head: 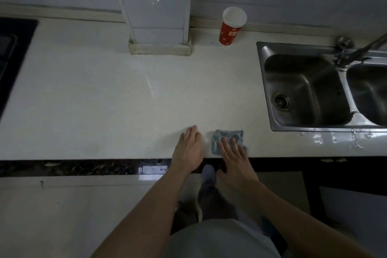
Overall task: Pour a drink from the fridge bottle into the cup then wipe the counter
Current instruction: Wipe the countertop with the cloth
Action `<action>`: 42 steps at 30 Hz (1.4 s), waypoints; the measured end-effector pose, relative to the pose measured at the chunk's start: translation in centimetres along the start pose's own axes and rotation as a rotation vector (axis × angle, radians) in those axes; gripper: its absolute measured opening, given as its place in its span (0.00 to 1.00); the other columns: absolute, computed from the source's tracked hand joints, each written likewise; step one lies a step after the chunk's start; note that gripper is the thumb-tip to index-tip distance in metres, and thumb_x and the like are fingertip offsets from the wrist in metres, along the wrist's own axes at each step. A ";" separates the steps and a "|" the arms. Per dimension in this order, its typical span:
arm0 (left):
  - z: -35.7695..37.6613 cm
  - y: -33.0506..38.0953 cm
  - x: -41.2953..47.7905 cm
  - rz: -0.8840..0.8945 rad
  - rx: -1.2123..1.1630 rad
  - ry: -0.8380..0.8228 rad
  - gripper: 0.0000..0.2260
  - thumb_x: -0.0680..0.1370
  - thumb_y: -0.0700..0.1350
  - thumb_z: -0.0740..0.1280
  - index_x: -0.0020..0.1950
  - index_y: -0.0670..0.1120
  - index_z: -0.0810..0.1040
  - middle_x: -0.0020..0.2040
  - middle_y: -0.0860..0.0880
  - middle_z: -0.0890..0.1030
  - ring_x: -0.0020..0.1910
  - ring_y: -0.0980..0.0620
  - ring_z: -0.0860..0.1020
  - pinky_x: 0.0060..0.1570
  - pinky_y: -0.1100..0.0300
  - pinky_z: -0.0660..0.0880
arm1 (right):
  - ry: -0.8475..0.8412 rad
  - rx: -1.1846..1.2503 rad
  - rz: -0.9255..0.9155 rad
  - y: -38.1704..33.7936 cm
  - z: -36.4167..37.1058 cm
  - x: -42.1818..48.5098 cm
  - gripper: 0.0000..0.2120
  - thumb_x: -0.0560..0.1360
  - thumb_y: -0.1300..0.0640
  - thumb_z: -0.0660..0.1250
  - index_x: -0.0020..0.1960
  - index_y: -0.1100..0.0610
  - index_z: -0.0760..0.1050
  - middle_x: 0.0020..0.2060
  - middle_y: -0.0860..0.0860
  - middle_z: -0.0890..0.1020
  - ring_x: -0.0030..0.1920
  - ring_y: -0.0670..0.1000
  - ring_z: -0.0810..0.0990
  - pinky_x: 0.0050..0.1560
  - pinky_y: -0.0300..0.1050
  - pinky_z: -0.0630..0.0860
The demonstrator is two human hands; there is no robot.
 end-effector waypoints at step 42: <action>-10.7 -3.1 15.6 -0.090 0.041 -0.248 0.16 0.78 0.44 0.62 0.60 0.34 0.75 0.75 0.38 0.59 0.69 0.40 0.63 0.62 0.47 0.71 | 0.091 0.066 0.051 6.1 -17.0 31.0 0.43 0.76 0.40 0.61 0.80 0.54 0.41 0.79 0.54 0.43 0.78 0.59 0.39 0.77 0.58 0.42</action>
Point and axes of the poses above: each hand's wrist, its own x-axis towards the middle knuckle, its own z-axis out of the palm, y = z × x, the point moved 2 cm from there along x, towards the middle knuckle
